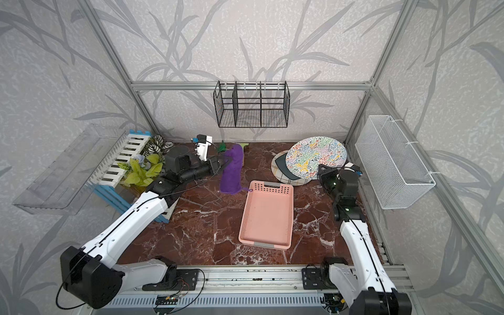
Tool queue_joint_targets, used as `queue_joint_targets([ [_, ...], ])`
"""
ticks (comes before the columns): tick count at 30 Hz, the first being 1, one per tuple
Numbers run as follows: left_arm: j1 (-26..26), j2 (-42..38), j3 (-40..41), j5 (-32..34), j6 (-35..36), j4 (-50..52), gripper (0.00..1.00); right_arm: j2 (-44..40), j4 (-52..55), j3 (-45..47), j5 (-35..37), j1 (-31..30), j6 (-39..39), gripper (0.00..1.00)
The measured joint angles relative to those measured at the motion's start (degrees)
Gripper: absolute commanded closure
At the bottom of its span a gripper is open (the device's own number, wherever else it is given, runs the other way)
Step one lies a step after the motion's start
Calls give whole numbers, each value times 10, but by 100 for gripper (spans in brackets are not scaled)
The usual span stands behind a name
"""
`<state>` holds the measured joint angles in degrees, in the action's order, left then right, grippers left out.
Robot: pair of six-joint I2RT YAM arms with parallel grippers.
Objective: Wipe the wet plate dry
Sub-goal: Place the plate on the plate.
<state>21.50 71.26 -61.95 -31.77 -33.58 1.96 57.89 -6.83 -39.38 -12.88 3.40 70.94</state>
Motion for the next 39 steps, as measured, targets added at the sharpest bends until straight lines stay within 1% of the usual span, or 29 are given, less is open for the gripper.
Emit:
queue_joint_targets([
  [3,-2,0,10,2,-1,3,100,86,-29,-6,-17,0,-4,100],
  [4,-2,-1,12,3,-1,3,100,128,-39,-17,-29,0,-7,100],
  [9,-2,-13,14,7,-1,2,100,287,-116,-79,-70,-4,-9,100],
  [15,-2,-17,16,8,-3,1,100,436,-213,-150,-110,-16,-4,100],
  [19,-2,-17,21,9,-6,2,100,509,-255,-178,-128,-24,2,100],
  [24,-2,-17,21,13,-7,2,100,529,-250,-175,-127,-31,0,100],
  [29,-2,-17,21,13,-9,2,100,523,-250,-164,-125,-31,-11,94],
  [31,-2,-17,22,13,-9,2,100,516,-248,-156,-121,-30,-16,83],
  [32,-2,-17,22,14,-10,2,100,511,-245,-152,-119,-30,-19,80],
  [35,-2,-18,26,15,-10,1,100,496,-202,-140,-101,-29,-39,67],
  [36,-2,-18,28,15,-10,0,100,494,-186,-138,-96,-29,-48,64],
  [39,-2,-21,35,16,-9,1,100,491,-138,-137,-86,-26,-65,58],
])
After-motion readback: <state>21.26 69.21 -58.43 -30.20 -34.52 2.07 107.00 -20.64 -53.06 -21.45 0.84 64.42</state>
